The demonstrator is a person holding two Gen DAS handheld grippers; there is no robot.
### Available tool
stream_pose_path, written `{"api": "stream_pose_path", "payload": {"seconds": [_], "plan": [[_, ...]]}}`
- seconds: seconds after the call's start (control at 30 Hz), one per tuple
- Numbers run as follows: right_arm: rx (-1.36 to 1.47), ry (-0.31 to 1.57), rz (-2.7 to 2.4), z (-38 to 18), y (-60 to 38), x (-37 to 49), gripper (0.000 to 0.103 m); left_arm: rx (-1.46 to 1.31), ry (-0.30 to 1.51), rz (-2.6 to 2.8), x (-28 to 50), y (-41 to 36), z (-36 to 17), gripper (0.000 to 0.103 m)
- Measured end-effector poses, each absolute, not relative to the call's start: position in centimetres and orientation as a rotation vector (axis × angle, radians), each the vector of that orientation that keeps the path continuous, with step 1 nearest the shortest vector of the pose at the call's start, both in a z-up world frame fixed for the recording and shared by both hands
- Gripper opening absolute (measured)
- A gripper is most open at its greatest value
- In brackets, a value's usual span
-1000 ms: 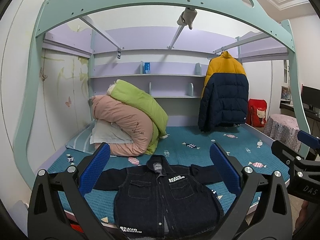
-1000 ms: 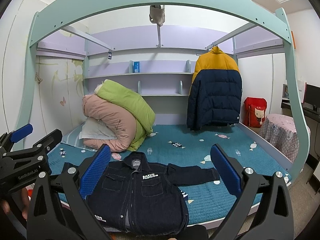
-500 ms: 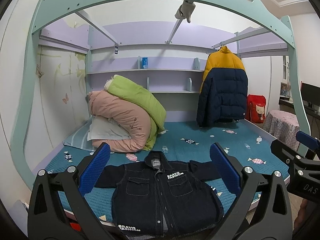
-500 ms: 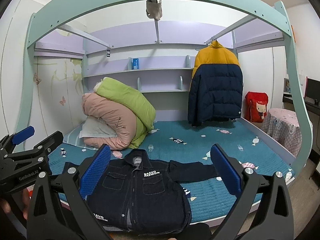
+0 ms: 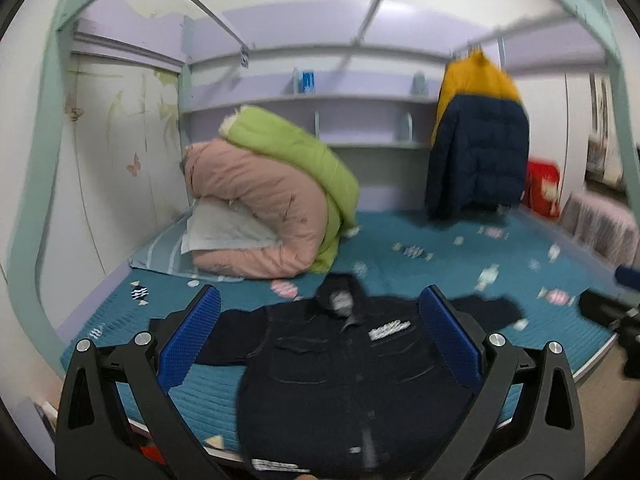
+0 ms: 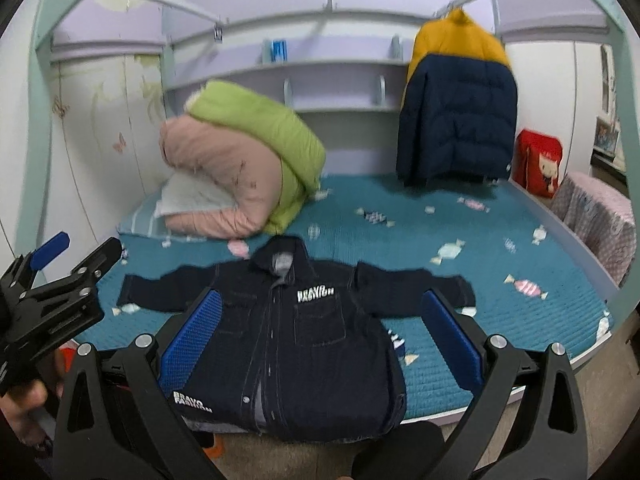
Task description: Fold large clothes
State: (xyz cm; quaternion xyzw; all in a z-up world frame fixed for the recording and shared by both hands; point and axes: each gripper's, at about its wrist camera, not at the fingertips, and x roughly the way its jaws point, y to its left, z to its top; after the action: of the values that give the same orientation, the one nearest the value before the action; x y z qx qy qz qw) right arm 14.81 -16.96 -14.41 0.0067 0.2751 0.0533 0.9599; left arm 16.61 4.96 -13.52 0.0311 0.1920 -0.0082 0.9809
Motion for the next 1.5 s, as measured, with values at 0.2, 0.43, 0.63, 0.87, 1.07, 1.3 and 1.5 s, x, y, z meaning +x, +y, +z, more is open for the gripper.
{"api": "stream_pose_path", "payload": {"seconds": [0.2,0.43,0.63,0.87,1.07,1.3,1.5], "plan": [[0.038,0.614,0.117,-17.5,-15.6,19.1,0.096,0.047,0.453,-0.122,23.8,8.1,-20.1,0.1],[0.081,0.787,0.168,-23.8,-12.7,25.5,0.096,-0.103,0.658,-0.057,28.7,13.9,-30.7,0.1],[0.123,0.92,0.227,-29.8,-8.9,29.4,0.096,-0.273,0.813,0.055,29.1,18.7,-36.7,0.099],[0.138,0.976,0.311,-34.6,-4.9,32.1,0.096,-0.283,0.862,0.141,30.0,24.5,-39.5,0.099],[0.112,1.024,0.363,-37.2,-1.8,34.8,0.096,-0.433,0.885,0.261,31.7,31.4,-42.4,0.099],[0.091,1.007,0.356,-39.0,0.2,37.6,0.096,-0.594,0.884,0.389,35.1,40.4,-45.5,0.099],[0.048,0.997,0.362,-40.5,1.6,39.3,0.096,-0.731,0.903,0.473,39.3,47.7,-47.4,0.1]]}}
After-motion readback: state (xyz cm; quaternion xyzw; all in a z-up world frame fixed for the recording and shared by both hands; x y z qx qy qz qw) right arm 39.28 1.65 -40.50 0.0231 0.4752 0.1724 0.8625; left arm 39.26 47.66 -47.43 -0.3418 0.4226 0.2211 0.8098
